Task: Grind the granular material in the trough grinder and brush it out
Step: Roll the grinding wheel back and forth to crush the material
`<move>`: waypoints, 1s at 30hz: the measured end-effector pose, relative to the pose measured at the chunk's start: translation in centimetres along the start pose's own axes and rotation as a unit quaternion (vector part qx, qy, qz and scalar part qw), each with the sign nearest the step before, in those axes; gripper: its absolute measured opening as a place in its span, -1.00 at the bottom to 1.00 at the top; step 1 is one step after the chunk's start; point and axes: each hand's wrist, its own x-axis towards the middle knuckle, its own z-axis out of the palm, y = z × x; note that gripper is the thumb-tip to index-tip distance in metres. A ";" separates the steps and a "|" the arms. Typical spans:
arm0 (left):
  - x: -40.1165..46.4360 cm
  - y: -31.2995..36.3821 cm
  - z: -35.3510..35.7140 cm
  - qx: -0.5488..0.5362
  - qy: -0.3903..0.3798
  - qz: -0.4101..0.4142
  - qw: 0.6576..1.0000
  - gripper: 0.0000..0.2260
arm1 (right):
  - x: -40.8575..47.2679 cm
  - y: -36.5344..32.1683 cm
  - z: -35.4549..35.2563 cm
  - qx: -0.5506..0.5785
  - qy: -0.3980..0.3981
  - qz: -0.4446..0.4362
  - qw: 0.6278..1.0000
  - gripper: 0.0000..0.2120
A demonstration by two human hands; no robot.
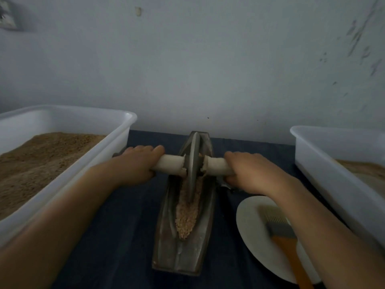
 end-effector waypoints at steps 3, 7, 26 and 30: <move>1.3 0.3 1.7 0.035 0.126 -0.025 0.991 -0.69 | 1.2 0.6 1.6 -0.033 0.092 0.018 0.995 -0.81; 1.7 0.7 2.6 0.036 0.214 -0.038 0.976 -0.68 | 1.8 0.7 2.6 -0.072 0.151 0.032 0.985 -0.81; -2.5 0.8 -3.0 -0.057 -0.194 0.017 0.979 -0.71 | -2.3 -1.2 -2.9 0.063 -0.169 -0.033 0.983 -0.88; -1.3 0.7 -1.8 -0.055 -0.115 0.009 0.992 -0.75 | -0.8 -0.5 -1.2 0.025 -0.080 -0.008 0.996 -0.81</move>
